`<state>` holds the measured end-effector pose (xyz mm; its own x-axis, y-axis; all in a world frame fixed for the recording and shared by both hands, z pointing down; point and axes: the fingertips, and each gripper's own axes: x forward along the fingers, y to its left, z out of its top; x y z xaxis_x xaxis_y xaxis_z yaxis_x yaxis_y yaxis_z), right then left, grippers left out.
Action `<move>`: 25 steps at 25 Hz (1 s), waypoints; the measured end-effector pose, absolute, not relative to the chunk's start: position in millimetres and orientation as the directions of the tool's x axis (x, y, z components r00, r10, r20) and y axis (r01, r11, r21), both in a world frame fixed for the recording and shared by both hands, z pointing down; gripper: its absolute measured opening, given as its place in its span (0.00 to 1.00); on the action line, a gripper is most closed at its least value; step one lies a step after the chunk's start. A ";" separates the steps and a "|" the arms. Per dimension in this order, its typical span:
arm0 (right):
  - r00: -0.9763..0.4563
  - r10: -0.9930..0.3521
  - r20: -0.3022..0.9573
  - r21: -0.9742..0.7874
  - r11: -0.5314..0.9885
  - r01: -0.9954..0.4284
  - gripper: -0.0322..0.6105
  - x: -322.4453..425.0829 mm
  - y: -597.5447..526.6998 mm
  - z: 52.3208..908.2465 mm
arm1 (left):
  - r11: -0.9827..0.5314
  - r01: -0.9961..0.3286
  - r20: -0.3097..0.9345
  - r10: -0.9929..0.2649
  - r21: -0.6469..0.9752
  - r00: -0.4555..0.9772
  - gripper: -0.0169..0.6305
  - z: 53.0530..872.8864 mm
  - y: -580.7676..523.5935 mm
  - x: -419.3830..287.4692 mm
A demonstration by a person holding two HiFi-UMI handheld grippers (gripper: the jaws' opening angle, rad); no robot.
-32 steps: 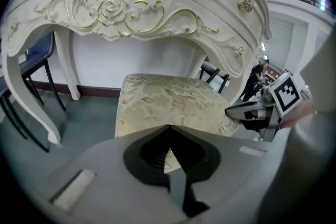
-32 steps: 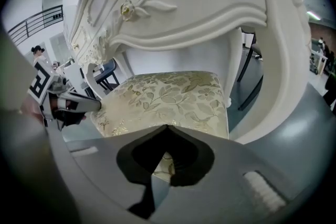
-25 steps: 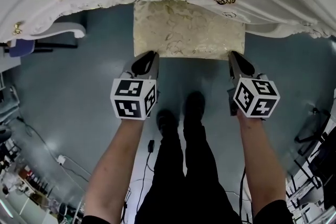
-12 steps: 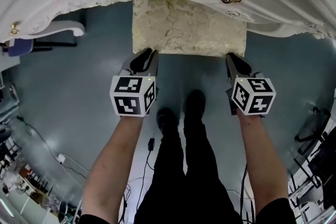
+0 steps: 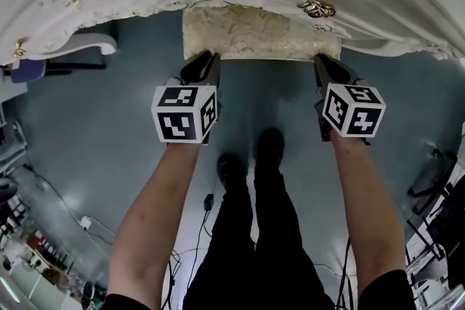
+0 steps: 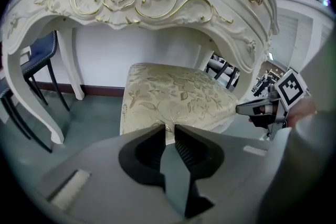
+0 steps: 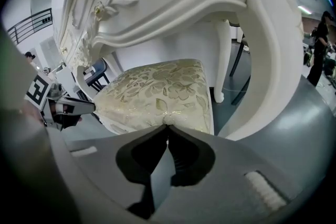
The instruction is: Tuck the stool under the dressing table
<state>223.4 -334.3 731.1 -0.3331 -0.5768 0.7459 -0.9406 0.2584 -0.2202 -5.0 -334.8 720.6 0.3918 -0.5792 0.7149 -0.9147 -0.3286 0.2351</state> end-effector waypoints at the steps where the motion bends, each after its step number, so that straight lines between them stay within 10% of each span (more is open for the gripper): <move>1: -0.333 -0.579 0.744 -0.216 0.262 -0.940 0.07 223.6 -338.3 730.9 | -0.327 -0.915 0.715 -0.579 0.235 0.391 0.14 720.4 -338.4 -4.7; 25: -0.360 -0.644 0.674 -0.204 0.306 -0.930 0.07 214.5 -389.7 728.9 | -0.299 -0.937 0.664 -0.666 0.180 0.340 0.14 718.5 -400.7 -13.3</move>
